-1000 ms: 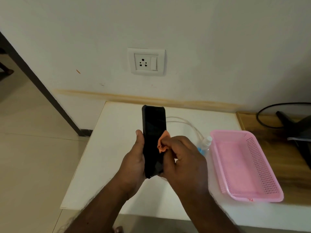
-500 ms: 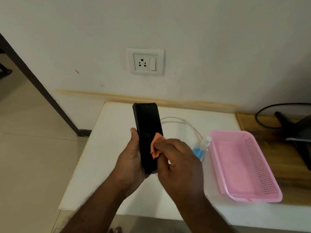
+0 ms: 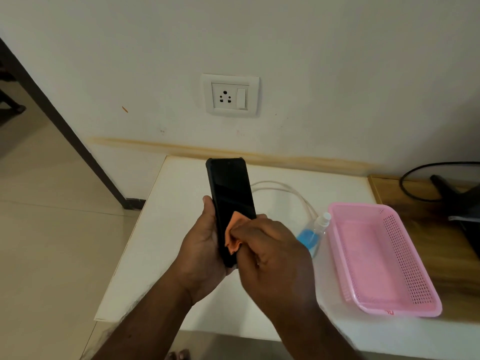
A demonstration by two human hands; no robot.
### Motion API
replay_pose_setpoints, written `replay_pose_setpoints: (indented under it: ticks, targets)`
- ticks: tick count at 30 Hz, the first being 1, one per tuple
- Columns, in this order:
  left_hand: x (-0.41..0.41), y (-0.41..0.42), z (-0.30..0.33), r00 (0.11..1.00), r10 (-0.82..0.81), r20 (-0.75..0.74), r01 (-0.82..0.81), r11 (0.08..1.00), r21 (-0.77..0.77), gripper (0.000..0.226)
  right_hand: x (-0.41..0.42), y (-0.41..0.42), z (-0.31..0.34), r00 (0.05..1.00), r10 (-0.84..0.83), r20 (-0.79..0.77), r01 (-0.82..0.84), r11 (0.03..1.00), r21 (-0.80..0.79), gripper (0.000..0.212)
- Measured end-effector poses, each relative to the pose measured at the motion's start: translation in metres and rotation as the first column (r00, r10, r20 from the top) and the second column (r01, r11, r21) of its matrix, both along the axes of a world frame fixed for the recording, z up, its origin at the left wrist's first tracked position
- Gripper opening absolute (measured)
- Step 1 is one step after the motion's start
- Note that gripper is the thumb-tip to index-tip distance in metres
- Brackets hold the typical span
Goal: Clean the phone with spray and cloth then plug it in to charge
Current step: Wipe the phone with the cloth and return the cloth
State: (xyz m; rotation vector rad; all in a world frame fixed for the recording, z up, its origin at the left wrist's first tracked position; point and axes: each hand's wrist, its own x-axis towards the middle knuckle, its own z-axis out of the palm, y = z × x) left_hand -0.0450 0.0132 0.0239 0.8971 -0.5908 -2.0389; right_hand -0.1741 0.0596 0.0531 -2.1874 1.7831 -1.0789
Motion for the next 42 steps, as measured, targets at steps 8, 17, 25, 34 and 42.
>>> replay_pose_setpoints:
  ticks: [8,17,25,34,42]
  targets:
    - [-0.006,0.006,0.0,0.997,-0.045,-0.06,0.044,0.999,-0.015,0.065,-0.014,-0.008,0.006,0.997,-0.08,-0.009,0.08,0.995,0.052,0.034]
    - [0.001,0.0,-0.001,0.993,-0.006,-0.115,0.011,0.999,0.049,0.077,0.009,0.005,-0.001,0.994,0.053,-0.096,-0.058,0.997,-0.051,0.028]
    - [0.001,0.001,0.002,0.985,-0.003,-0.17,0.012,0.999,0.05,0.07,-0.012,-0.005,0.003,0.995,-0.09,0.039,0.086,0.993,0.085,0.025]
    - [-0.003,0.002,-0.003,0.984,-0.022,-0.177,0.035,0.997,0.072,0.074,-0.001,-0.001,0.003,0.998,0.024,-0.053,-0.025,1.0,-0.015,0.029]
    - [0.003,-0.003,0.0,0.979,0.026,-0.203,-0.009,0.996,0.086,0.078,0.001,0.002,0.0,0.999,-0.022,-0.026,0.023,0.999,0.028,0.019]
